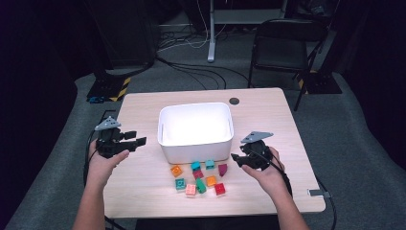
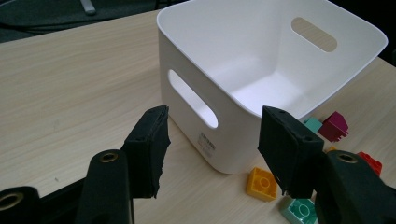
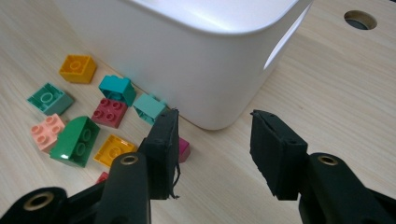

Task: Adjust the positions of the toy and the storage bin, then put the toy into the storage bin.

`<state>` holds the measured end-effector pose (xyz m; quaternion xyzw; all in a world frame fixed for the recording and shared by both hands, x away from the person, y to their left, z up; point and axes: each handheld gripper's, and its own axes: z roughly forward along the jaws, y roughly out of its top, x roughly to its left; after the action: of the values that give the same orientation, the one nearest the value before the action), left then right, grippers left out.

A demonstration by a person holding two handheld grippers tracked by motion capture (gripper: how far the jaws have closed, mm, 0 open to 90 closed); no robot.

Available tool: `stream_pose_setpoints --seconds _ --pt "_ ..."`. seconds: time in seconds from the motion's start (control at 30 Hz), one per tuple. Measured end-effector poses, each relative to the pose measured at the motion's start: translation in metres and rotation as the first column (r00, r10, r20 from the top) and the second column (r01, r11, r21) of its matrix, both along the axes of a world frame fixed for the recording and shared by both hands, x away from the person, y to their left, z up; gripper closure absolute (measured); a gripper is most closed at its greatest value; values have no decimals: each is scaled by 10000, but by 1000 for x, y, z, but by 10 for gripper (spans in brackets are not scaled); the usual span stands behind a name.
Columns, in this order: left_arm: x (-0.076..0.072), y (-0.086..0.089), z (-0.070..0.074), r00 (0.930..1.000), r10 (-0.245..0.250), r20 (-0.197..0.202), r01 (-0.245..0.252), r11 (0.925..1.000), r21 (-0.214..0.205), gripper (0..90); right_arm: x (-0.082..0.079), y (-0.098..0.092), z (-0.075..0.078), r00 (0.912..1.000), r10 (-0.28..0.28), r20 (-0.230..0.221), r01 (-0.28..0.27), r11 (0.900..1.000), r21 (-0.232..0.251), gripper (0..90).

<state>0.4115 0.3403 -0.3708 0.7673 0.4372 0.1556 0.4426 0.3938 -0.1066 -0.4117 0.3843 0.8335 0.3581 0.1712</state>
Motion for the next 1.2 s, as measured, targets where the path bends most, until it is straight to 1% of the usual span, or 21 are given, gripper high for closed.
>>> stream_pose_setpoints --seconds 0.1,0.13,0.17,0.2,0.27,0.3,0.4,0.53,0.63,0.73,0.8,0.87,0.9,0.93,0.97,1.0,1.03,1.07,1.1,1.17,1.2 --pt "2 0 0 10000 -65 -4 65 10000 9 413 -1 1 -4 9999 -119 7 119 9999 -2 519" --pt "2 0 0 10000 -62 -1 62 10000 -3 413 -2 0 -6 9998 -158 78 157 9998 98 519" --pt "3 0 0 10000 -68 45 68 10000 12 411 -3 -1 -10 9998 -212 40 210 9993 320 519" --pt "3 0 0 10000 -75 49 75 10000 -14 411 -3 -1 -10 9998 -212 40 210 9993 320 519" --pt "6 -2 0 9999 -142 -21 141 9999 -57 403 -5 -3 -15 9996 -279 97 276 9993 244 525" --pt "6 -2 0 9999 -142 -21 141 9999 -57 402 -5 -3 -15 9996 -279 97 276 9993 244 525" --pt "8 -2 -2 9997 -223 -61 223 9998 1 403 -4 -3 -23 9993 -361 130 358 9992 204 535" --pt "9 0 -3 10000 -58 -15 58 10000 -34 405 -1 1 -35 9990 -448 -63 449 9987 234 550" --pt "9 1 -4 10000 38 9 -38 10000 -56 406 0 7 -45 9994 -315 -175 317 9994 158 555" --pt "7 4 -3 9999 116 61 -116 9999 -58 406 1 11 -49 9998 -172 -125 173 9998 76 555" --pt "5 7 -3 9999 157 71 -157 9999 -43 406 0 16 -52 9995 -187 -260 193 9996 212 558" --pt "4 9 -3 9996 245 121 -243 9996 -115 406 0 18 -53 9994 -169 -293 175 9997 193 558" --pt "4 10 -3 9996 269 117 -268 9995 -138 406 1 21 -58 9997 15 -237 -12 9999 120 556" --pt "4 11 -3 9996 272 116 -270 9996 -126 406 1 24 -60 9993 -22 -360 27 9999 129 554" --pt "3 11 -3 9995 308 94 -306 9995 -123 406 2 25 -62 9987 71 -498 -65 9999 109 552" --pt "3 11 -3 9995 308 94 -306 9995 -123 406 2 25 -62 9987 71 -498 -65 9999 109 552" --pt "2 12 -4 9996 274 110 -273 9996 -62 406 3 30 -66 9978 127 -644 -118 9998 144 544" --pt "2 12 -4 9994 318 99 -317 9995 -74 406 3 30 -66 9978 127 -644 -118 9998 144 544" --pt "2 13 -4 9993 357 72 -357 9994 -48 406 3 32 -68 9971 86 -752 -73 9998 176 535" --pt "2 15 -3 9987 494 153 -492 9987 -95 406 3 36 -74 9971 12 -758 -1 9999 135 498" --pt "2 15 -3 9987 494 153 -492 9987 -95 406 3 36 -74 9971 12 -758 -1 9999 135 498"
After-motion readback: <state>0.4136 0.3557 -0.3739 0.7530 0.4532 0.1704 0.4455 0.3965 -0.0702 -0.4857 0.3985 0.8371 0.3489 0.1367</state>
